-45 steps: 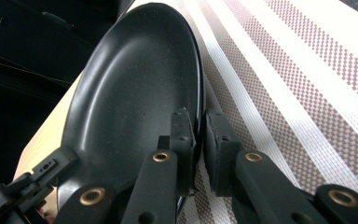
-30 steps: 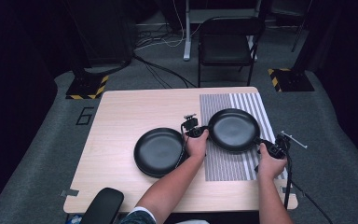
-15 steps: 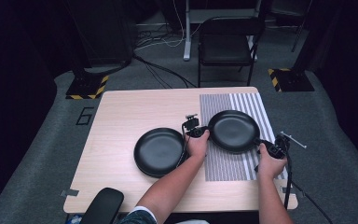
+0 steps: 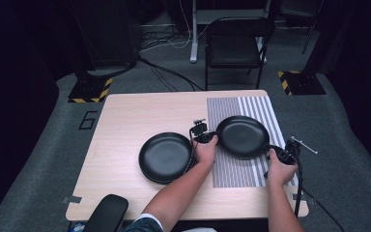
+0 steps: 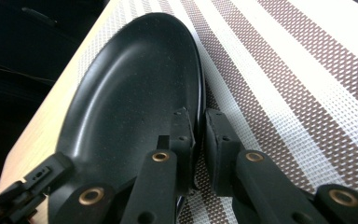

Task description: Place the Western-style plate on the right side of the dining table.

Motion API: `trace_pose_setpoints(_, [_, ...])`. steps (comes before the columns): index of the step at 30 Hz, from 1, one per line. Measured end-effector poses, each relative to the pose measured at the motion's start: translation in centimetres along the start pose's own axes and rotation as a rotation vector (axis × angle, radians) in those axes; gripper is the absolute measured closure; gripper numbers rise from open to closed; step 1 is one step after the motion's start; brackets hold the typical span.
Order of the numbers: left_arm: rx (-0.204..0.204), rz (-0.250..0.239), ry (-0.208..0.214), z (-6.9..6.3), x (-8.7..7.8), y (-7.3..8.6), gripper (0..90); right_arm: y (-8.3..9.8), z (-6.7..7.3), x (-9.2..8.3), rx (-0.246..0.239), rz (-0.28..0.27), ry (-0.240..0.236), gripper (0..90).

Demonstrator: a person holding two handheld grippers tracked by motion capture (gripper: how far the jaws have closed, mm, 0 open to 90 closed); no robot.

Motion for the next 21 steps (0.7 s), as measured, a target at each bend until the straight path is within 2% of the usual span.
trace_pose_setpoints(4, [0.012, -0.010, -0.018, -0.11, 0.10, 0.16, 79.7, 0.25, -0.34, 0.23, 0.003, 0.002, -0.005, 82.3])
trace_pose_setpoints(14, [0.023, -0.008, 0.008, -0.36, 0.13, 0.15, 71.4, 0.22, -0.28, 0.11, -0.022, -0.011, 0.012, 81.4])
trace_pose_setpoints(16, [0.043, -0.026, 0.009, -0.62, 0.13, 0.06, 66.6, 0.25, -0.24, -0.07, -0.029, -0.031, -0.002, 78.3])
trace_pose_setpoints(21, [0.040, -0.025, 0.005, -0.63, 0.23, 0.16, 65.7, 0.30, -0.16, -0.30, -0.039, -0.038, -0.002, 76.6])
Point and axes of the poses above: each handheld gripper's, and its own axes: x roughly forward along the jaws, y roughly out of its underside, z roughly to its left, the point moved 7 cm from there along x, roughly forward along the jaws, and after that the axes turned 7 degrees about y, right-handed, at the moved point
